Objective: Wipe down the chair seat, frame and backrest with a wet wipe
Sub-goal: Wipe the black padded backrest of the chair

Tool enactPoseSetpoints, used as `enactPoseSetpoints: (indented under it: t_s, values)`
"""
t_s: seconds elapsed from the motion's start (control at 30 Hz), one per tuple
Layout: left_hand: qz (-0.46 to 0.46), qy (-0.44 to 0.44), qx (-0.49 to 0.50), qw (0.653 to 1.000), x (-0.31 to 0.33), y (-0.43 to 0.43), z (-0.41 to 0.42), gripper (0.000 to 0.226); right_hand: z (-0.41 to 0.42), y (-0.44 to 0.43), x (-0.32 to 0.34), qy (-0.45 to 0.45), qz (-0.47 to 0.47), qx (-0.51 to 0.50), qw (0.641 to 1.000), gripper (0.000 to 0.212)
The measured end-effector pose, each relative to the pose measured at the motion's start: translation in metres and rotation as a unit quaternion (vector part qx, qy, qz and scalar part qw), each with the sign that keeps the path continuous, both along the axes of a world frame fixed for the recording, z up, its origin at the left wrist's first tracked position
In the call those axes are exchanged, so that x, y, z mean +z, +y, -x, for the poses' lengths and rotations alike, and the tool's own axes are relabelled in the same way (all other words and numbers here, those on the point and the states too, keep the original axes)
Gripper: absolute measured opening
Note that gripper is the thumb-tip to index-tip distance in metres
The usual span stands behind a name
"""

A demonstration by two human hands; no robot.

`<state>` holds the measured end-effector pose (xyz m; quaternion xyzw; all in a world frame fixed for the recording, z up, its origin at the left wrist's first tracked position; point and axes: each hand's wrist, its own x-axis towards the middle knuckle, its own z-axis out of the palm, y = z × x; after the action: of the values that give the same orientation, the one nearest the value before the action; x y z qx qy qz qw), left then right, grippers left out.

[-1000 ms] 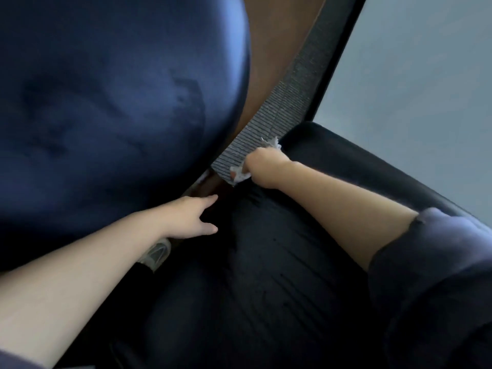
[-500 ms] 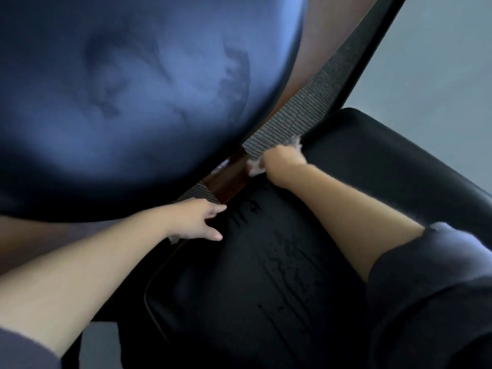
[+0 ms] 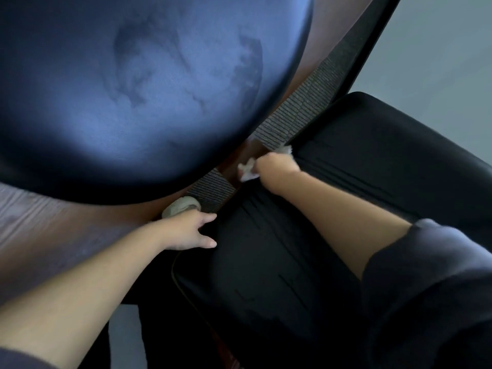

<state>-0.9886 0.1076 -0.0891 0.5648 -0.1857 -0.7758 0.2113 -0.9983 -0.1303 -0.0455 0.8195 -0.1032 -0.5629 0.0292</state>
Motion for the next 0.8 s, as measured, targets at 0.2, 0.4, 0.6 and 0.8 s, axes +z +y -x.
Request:
enactPoseSetpoints:
  t_s: [0.2,0.4,0.6,0.8]
  values:
    - [0.025,-0.042,-0.027,0.998,0.009,0.013,0.004,0.091,0.025,0.052,0.001,0.003,-0.13,0.026,0.991,0.039]
    - [-0.001,-0.053,-0.033,0.998,0.015,0.04,0.009,0.094,0.03,0.076,0.0,-0.02,-0.125,0.017,0.992,0.036]
    - [0.001,-0.069,-0.034,0.997,0.028,0.056,0.014,0.092,0.027,0.081,0.009,-0.048,-0.077,-0.027,0.996,0.034]
    - [0.046,-0.109,-0.049,0.992,0.039,0.06,0.012,0.086,0.041,0.085,0.013,-0.041,-0.084,-0.069,0.993,0.041]
